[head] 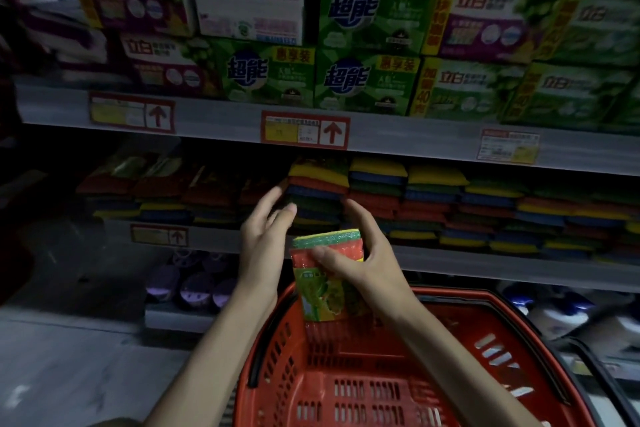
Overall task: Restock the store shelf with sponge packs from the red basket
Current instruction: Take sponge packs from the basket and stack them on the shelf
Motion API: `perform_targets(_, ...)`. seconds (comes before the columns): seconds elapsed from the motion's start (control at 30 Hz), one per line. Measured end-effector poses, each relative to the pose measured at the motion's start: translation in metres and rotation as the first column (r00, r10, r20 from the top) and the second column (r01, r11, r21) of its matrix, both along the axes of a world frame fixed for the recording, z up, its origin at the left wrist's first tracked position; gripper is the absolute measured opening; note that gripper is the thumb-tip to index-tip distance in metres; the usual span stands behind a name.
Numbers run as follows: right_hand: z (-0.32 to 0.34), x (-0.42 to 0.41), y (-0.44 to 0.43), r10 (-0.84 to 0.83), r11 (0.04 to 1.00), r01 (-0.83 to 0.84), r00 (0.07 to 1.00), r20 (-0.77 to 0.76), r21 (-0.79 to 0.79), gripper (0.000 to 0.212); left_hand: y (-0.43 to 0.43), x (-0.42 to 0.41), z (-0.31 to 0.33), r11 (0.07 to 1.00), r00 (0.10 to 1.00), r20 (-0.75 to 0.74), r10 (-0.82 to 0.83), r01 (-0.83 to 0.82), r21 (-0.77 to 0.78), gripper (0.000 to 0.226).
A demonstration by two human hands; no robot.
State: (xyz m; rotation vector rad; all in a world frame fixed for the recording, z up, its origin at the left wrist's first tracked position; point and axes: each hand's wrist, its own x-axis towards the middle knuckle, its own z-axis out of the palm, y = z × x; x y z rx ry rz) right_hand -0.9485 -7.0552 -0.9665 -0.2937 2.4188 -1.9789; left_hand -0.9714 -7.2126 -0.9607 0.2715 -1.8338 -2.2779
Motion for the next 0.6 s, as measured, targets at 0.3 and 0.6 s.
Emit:
perform_targets(0.3, -0.0026, -0.0046, -0.0026, -0.019, 1.000, 0.019, 1.000, 0.023, -0.016, 0.097, 0.0029, -0.0077, -0.0058, 0.993, 0.999, 0.039, 0.022, -0.017, -0.121, 0.050)
perform_targets(0.6, 0.0026, -0.0036, -0.0031, -0.030, 0.998, 0.031, 0.999, 0.012, -0.062, 0.097, 0.0037, -0.0067, -0.0083, 0.978, 0.998, 0.047, 0.047, -0.037, -0.204, 0.069)
